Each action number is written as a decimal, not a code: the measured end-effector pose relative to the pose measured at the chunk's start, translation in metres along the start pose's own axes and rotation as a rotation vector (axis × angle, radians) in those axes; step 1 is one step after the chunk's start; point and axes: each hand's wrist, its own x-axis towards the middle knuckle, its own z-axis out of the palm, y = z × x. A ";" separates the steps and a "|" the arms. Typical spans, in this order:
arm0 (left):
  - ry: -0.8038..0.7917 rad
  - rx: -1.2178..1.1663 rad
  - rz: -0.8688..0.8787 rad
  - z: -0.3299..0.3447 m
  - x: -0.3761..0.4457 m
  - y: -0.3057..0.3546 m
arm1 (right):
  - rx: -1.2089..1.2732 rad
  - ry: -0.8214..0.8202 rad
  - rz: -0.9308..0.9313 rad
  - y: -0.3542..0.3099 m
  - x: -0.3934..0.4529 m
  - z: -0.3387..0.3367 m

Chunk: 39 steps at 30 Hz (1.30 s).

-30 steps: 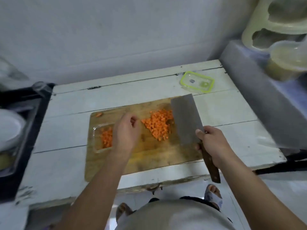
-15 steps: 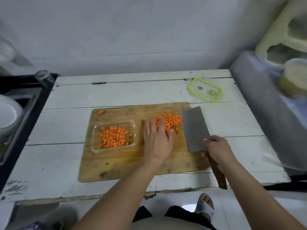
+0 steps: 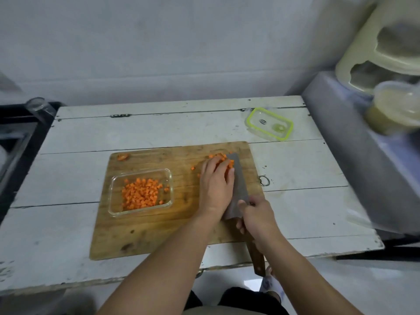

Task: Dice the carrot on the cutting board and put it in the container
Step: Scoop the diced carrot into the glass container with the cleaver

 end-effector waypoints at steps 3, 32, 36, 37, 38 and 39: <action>0.048 -0.041 0.044 -0.004 0.003 0.006 | 0.001 -0.002 -0.009 -0.008 -0.010 -0.002; 0.063 0.208 -0.012 -0.150 -0.027 -0.073 | 0.104 -0.316 -0.027 -0.047 -0.082 0.106; 0.114 0.194 0.005 -0.149 -0.022 -0.072 | 0.087 -0.301 -0.006 -0.046 -0.081 0.107; 0.105 0.195 0.004 -0.149 -0.020 -0.073 | 0.089 -0.293 -0.008 -0.046 -0.080 0.106; 0.088 0.193 0.001 -0.148 -0.018 -0.073 | 0.095 -0.286 -0.009 -0.046 -0.078 0.107; 0.068 0.187 -0.003 -0.148 -0.015 -0.073 | 0.095 -0.283 -0.004 -0.045 -0.076 0.106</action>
